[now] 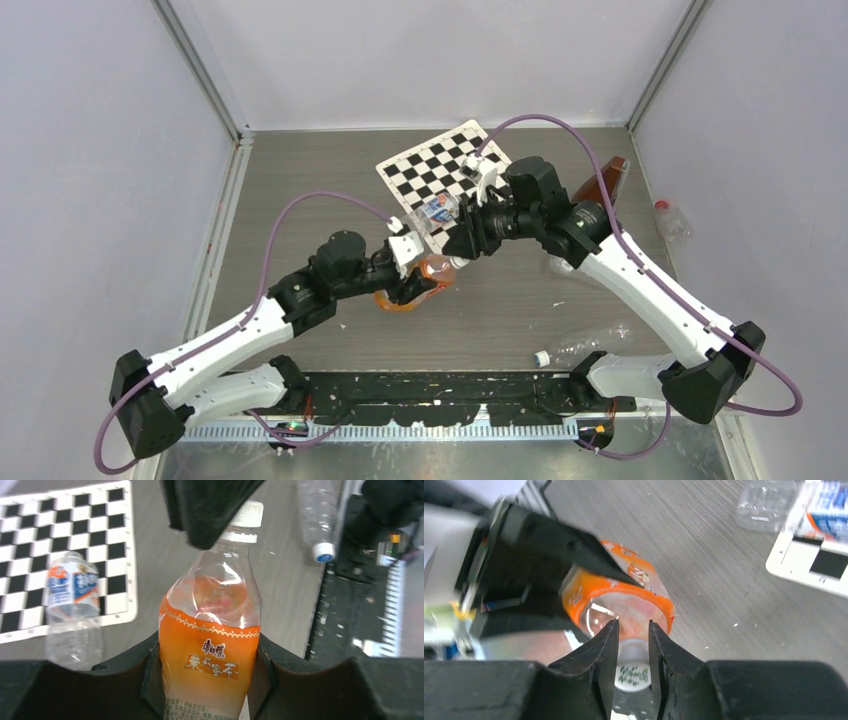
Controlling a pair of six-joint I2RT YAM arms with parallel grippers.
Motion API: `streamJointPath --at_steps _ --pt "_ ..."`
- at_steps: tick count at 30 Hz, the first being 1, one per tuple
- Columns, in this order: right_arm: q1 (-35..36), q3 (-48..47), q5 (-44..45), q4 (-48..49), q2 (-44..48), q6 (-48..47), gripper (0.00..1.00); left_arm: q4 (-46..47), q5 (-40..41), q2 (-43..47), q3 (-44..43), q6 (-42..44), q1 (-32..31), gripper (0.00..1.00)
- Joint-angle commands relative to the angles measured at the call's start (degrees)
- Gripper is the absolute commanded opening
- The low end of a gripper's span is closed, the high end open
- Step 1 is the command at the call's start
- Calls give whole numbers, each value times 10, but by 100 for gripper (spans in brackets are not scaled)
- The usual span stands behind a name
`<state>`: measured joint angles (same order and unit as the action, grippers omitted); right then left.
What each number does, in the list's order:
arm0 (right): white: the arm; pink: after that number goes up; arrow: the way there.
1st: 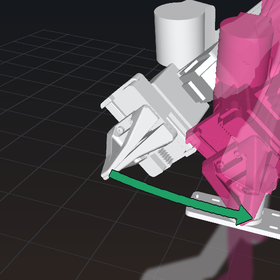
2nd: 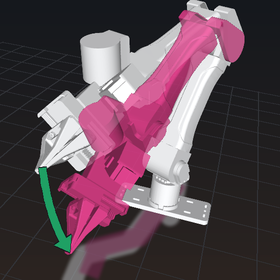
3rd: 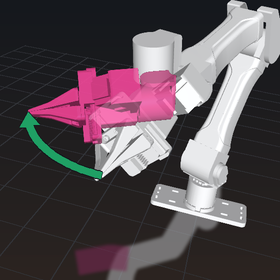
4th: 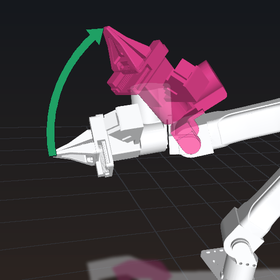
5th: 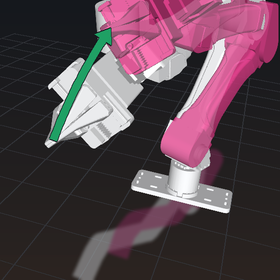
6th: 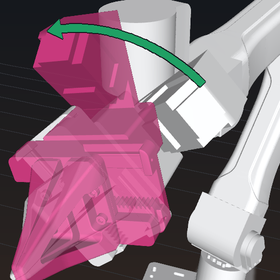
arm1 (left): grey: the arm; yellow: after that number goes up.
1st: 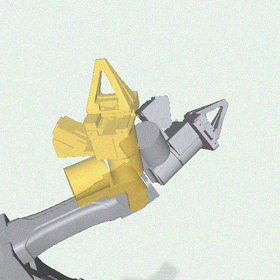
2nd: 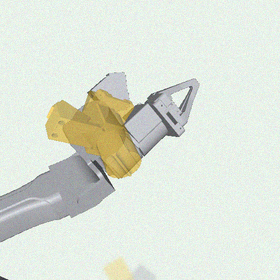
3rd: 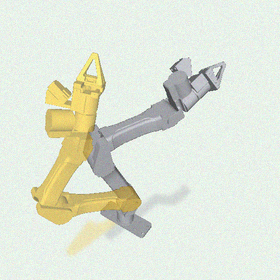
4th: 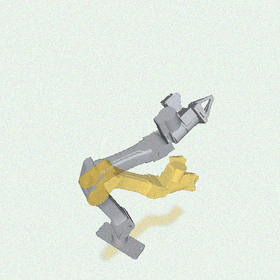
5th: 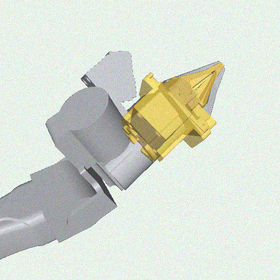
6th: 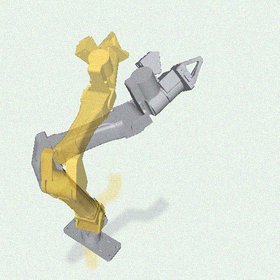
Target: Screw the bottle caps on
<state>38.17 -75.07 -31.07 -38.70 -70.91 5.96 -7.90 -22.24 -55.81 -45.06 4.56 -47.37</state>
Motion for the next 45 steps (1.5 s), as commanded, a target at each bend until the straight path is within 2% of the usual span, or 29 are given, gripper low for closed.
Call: streamJointPath --at_steps 1,3,5,6,7,9,11,15,22,29,34,41,44,45 --pt "7 25 119 56 2 260 1 243 184 25 9 76 -61 0" --pt "7 17 129 61 12 249 1 220 198 20 7 99 -73 0" --pt "6 -6 133 55 22 215 10 188 208 17 3 88 -73 0" --pt "5 -16 135 43 27 188 25 175 215 17 4 82 -73 0" --pt "3 -37 141 35 29 175 33 164 218 18 8 75 -73 0" --pt "0 -66 162 14 35 152 59 151 246 21 22 57 -73 0" --pt "-2 -82 184 10 43 143 72 158 254 27 45 37 -73 0" --pt "-2 -66 193 53 62 141 80 228 262 38 94 -32 -73 0" --pt "-2 41 174 156 82 211 80 341 274 14 107 -82 -72 1" --pt "-1 113 168 227 92 245 78 399 261 -23 102 -99 -73 1" --pt "0 135 159 259 95 248 61 428 256 -47 100 -117 -73 2" --pt "0 165 169 272 107 234 50 446 240 -64 101 -124 -73 5" --pt "1 175 186 287 115 228 39 448 234 -61 109 -127 -73 11" --pt "0 178 190 289 116 226 32 447 235 -59 112 -127 -73 14"
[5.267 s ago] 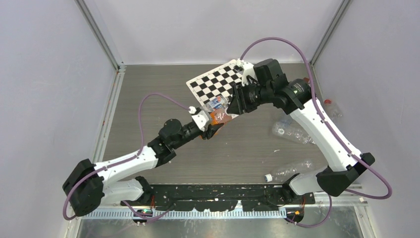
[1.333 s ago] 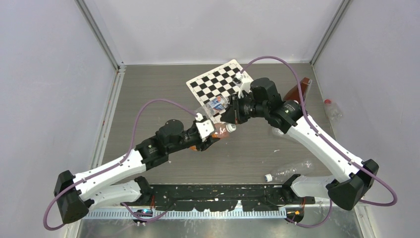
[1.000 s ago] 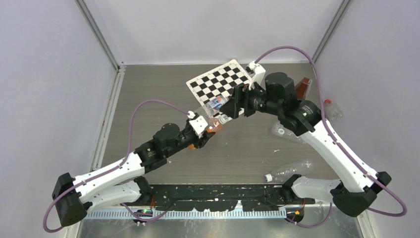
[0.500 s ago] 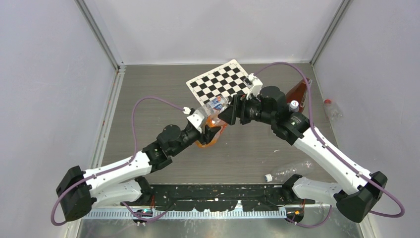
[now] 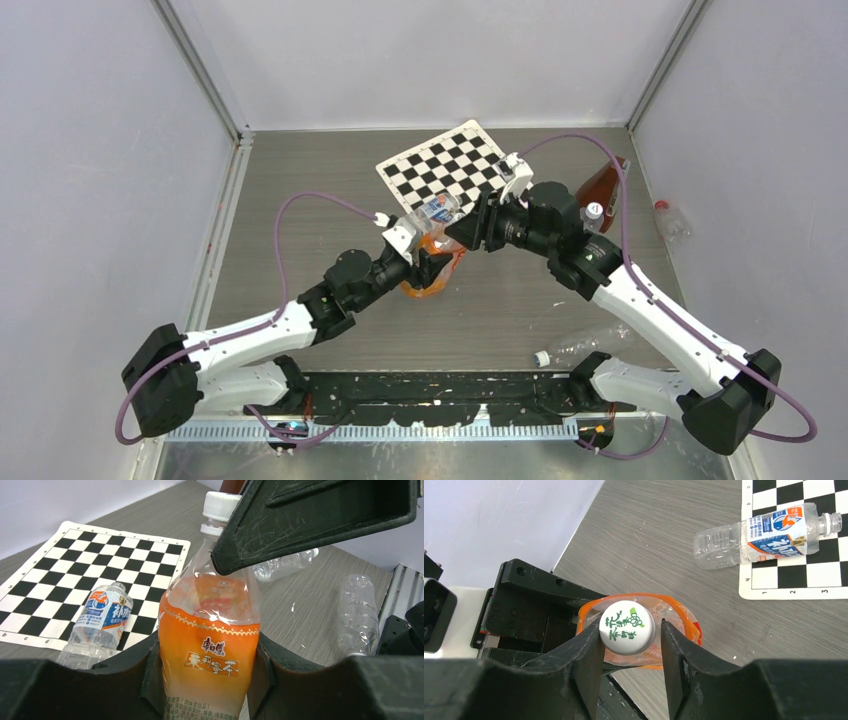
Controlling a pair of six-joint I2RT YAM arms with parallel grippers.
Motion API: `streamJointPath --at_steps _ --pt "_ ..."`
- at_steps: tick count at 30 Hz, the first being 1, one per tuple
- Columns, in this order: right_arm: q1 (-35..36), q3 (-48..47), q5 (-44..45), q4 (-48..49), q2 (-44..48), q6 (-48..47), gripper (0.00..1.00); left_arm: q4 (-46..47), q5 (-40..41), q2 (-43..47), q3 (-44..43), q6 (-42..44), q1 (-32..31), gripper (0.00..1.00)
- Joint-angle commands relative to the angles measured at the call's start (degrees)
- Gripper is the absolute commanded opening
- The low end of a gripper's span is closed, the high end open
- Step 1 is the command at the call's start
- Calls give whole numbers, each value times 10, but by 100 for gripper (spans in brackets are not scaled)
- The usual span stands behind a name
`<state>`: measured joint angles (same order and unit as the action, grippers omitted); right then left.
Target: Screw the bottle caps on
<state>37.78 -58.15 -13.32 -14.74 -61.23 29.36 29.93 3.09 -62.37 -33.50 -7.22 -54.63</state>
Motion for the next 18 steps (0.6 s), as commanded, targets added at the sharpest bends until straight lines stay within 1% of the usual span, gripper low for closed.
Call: streamJointPath --at_steps 1,2,3,4,5,6,8,12,15,17,18 --pt "4 10 17 53 22 -14 29 66 -17 9 -1 -10 0 18" --pt "4 11 18 54 22 -17 21 62 -16 13 3 -10 0 22" --pt "4 11 20 54 23 -27 18 57 -15 17 4 -10 0 31" --pt "4 11 21 53 23 -32 12 52 -14 21 6 -10 0 37" --pt "4 10 25 51 24 -43 9 45 -12 24 7 -9 0 46" --pt "3 10 27 48 25 -53 3 38 -11 29 8 -9 0 52" --pt "2 10 36 42 27 -67 1 25 -9 36 11 -9 0 62" --pt "0 4 64 16 33 -102 1 -6 -5 54 14 -9 0 86" --pt "-3 -2 97 -11 42 -132 1 -35 8 71 15 -9 0 92" --pt "-5 -8 137 -36 50 -159 1 -63 20 83 13 -10 0 95" --pt "-5 -9 174 -55 56 -179 1 -81 29 91 11 -10 0 95"
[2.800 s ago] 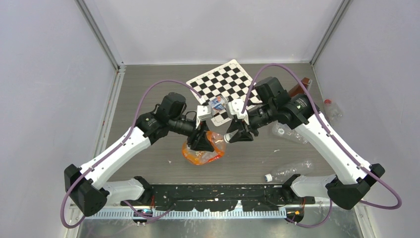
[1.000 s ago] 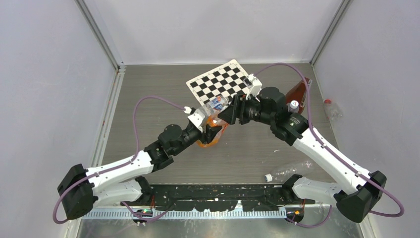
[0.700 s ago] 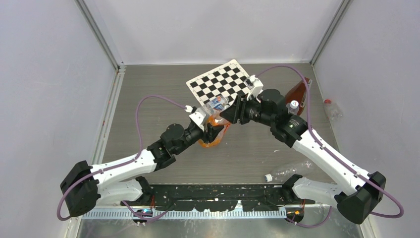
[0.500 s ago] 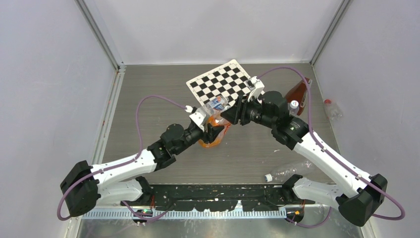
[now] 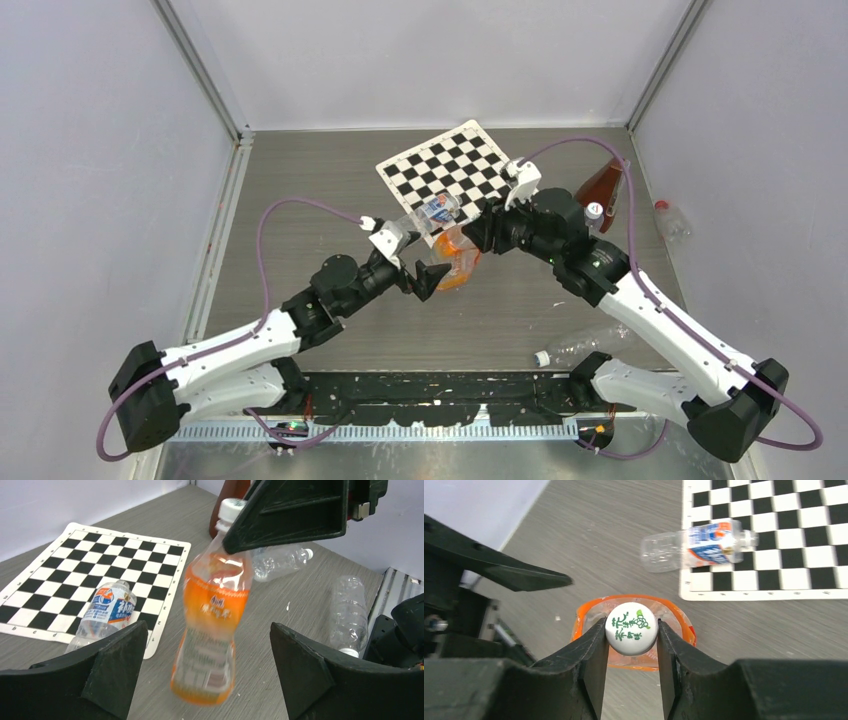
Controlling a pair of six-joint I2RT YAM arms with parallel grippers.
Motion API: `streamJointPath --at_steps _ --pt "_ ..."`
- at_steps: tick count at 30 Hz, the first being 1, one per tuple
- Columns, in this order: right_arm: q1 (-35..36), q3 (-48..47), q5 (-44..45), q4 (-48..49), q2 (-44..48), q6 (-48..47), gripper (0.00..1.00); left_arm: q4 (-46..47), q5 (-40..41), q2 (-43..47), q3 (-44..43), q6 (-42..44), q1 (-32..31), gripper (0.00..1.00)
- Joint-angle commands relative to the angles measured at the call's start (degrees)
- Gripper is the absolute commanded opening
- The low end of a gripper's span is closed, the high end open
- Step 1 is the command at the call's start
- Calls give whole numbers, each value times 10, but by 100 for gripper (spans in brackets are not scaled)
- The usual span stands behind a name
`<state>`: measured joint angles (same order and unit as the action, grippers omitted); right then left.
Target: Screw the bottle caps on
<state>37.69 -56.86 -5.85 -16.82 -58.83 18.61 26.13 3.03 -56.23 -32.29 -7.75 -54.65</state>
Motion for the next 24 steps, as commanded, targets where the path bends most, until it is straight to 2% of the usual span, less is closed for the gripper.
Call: streamJointPath --at_steps 1,4,7,12,19,21,24 --pt "-5 -22 118 -43 35 -82 1 -62 37 36 -3 -5 1 96" --pt "-7 -1 213 -56 54 -126 1 -125 69 58 -9 -4 1 97" --pt "-20 30 275 -18 71 -154 1 -188 99 72 -19 -4 5 97" --pt "-69 103 286 72 77 -153 1 -256 131 84 -27 -11 9 97" --pt "-100 150 270 160 25 -143 1 -307 133 86 -38 -28 10 98" --pt "-101 153 265 162 15 -138 4 -309 134 87 -36 -28 10 98" --pt "-101 155 260 149 8 -130 22 -308 137 88 -33 -28 10 98"
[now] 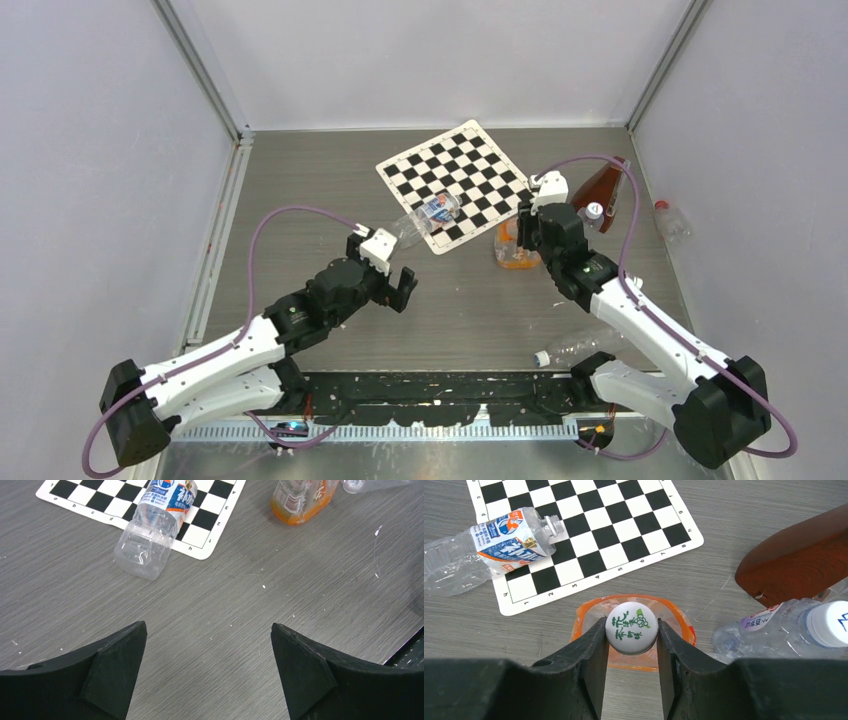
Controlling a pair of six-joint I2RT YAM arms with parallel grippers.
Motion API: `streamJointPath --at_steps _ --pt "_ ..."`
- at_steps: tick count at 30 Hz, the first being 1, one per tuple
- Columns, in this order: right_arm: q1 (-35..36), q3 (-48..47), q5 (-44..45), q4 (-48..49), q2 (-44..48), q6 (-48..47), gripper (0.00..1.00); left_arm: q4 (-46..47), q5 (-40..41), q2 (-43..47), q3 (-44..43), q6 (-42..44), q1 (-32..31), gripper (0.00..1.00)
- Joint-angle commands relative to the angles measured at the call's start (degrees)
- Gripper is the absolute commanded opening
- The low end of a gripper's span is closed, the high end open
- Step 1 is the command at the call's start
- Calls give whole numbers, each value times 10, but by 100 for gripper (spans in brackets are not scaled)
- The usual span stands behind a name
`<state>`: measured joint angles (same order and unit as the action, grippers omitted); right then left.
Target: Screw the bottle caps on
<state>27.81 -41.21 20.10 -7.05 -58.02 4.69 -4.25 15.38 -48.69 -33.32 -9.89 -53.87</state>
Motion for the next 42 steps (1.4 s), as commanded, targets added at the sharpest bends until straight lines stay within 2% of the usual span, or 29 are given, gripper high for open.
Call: streamJointPath --at_steps 1,2,3,5,7,13,15,21,24,27,30,34,42 --pt "-2 -2 2 46 1 10 27 -4 15 12 -21 -7 3 98" --pt "-2 -2 2 36 2 14 35 -4 15 12 -21 -7 3 98" --pt "-2 -2 2 31 4 15 40 -3 15 11 -22 -6 3 98" --pt "-2 -6 1 15 11 19 60 -4 16 9 -22 -5 3 98" --pt "-3 -14 -2 -6 19 26 72 -5 16 4 -25 -2 3 98" --pt "-3 -68 0 -108 41 73 92 -39 23 -22 -47 -6 7 98" --pt "-3 -104 22 -195 48 137 96 -53 25 -27 -55 -10 11 100" --pt "-4 -254 2 -443 31 235 99 -107 9 -33 -77 -21 57 100" --pt "-4 -295 16 -492 37 261 99 -127 -15 -35 -82 -29 94 100" --pt "-4 -251 52 -492 73 258 99 -131 -35 -37 -80 -35 124 100" --pt "-6 -190 174 -490 94 317 100 -132 -48 -36 -80 -37 139 100" --pt "-12 -133 270 -455 73 375 100 -134 -53 -28 -76 -37 141 100" --pt "-66 -68 295 -307 -23 397 100 -149 -57 7 -59 -44 142 100"
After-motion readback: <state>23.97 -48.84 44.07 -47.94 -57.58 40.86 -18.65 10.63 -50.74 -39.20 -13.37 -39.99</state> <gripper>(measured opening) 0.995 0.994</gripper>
